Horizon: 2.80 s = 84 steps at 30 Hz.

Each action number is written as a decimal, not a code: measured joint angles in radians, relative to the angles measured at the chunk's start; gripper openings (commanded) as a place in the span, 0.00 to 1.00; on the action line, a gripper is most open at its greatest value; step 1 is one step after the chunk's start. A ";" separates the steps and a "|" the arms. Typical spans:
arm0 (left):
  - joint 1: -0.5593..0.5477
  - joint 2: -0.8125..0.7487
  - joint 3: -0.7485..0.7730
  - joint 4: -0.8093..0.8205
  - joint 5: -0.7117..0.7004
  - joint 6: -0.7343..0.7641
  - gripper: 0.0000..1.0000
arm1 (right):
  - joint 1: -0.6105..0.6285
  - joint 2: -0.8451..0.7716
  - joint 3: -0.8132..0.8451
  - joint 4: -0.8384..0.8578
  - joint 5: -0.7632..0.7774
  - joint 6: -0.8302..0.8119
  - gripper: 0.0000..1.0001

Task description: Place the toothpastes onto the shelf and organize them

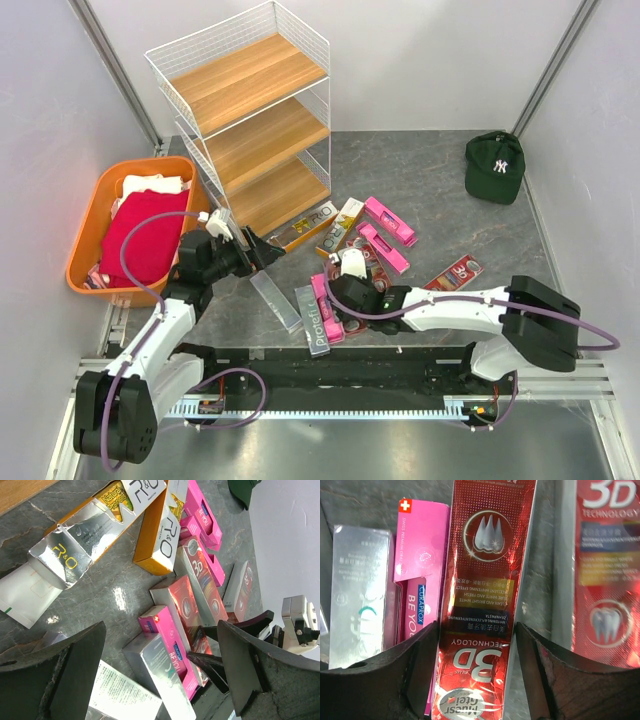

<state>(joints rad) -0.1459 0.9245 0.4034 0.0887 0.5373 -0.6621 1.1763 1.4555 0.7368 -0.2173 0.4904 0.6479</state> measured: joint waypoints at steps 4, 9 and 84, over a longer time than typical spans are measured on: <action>-0.005 0.000 0.000 0.005 0.001 0.000 1.00 | -0.001 0.051 0.028 0.042 0.006 0.010 0.78; -0.031 0.000 0.000 0.003 -0.004 0.001 1.00 | -0.002 0.079 0.043 0.071 0.005 0.017 0.70; -0.027 0.024 -0.031 0.478 0.014 -0.340 0.25 | -0.275 -0.388 0.087 0.135 -0.297 -0.036 0.98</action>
<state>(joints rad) -0.1726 0.9485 0.3729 0.5663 0.5514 -1.0016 0.9012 1.0676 0.8238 -0.0822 0.1932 0.6117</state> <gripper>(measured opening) 0.376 0.979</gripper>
